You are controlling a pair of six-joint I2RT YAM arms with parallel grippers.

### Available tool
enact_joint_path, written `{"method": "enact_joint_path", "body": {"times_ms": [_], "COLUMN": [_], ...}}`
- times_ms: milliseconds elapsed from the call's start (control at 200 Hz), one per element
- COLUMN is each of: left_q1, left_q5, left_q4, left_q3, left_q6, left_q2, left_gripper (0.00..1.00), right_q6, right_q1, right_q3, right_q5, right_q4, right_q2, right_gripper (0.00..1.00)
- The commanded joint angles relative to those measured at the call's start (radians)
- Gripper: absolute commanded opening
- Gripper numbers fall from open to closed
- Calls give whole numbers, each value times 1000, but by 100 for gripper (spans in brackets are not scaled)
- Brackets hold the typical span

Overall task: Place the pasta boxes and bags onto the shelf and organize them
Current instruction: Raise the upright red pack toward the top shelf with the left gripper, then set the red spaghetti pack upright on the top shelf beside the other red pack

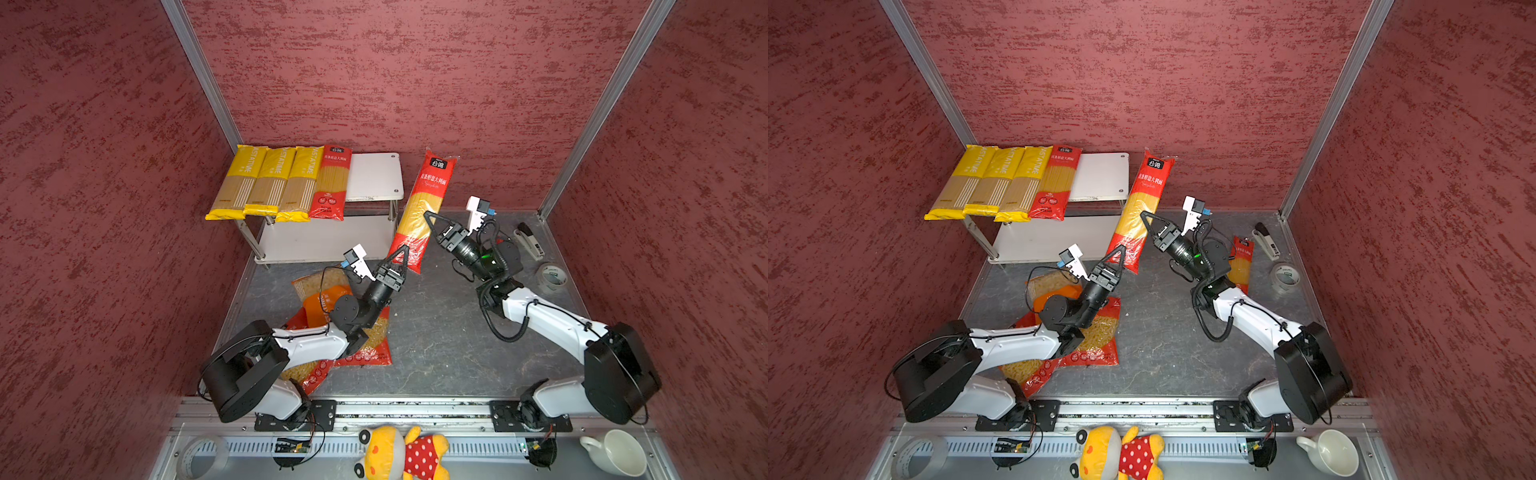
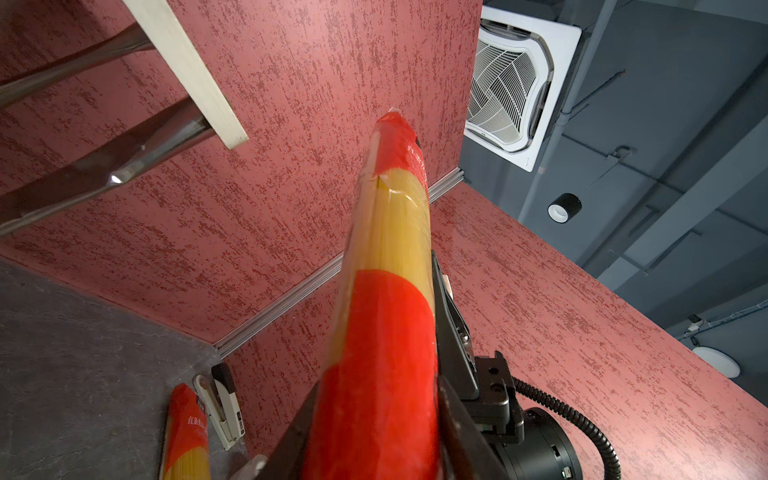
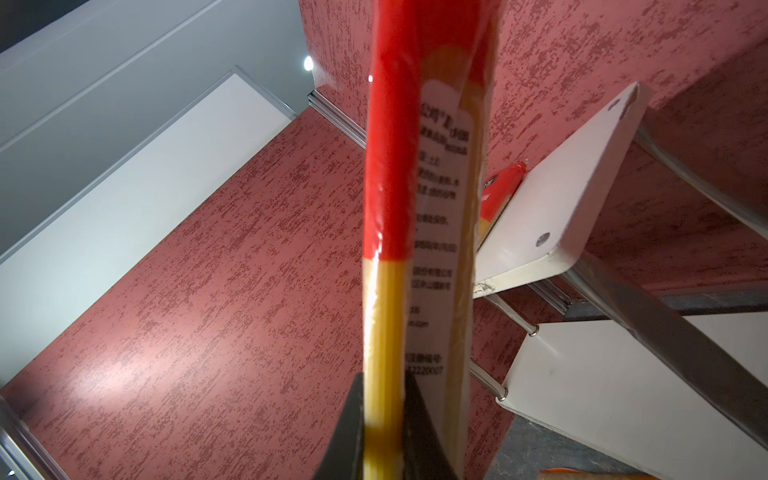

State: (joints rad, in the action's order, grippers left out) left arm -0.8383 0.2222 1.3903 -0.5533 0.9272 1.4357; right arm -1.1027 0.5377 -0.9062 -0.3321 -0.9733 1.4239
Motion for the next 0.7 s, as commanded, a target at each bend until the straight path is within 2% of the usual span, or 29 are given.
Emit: {"method": "enact_joint_path", "body": {"times_ms": [0,190,296,471,691], "left_q1": [6,15,25,34,47], "left_q5": [-17,-12,-9,7,73], "left_q4": [23,24,24,23,24], "left_q3": [-31,-22,-24,-38,-48], "left_q6": [-10,-12,-17,-16,-17], "left_q2": [-4,-19,-29,-39,-52], "left_gripper": [34,27,23,18,10], "right_q6": [-22,-18,-23,-17,-6], "right_q1": [9,9,10,10,8], "right_q3": [-70,-67,-65,-53,-27], "right_q5": [-17,-12,-7,16,38], "right_q4": [-162,-153,-150,-126,-114], "right_q2": [-15,-15,-11,-6,5], "right_gripper": [0,1,8,25,32]}}
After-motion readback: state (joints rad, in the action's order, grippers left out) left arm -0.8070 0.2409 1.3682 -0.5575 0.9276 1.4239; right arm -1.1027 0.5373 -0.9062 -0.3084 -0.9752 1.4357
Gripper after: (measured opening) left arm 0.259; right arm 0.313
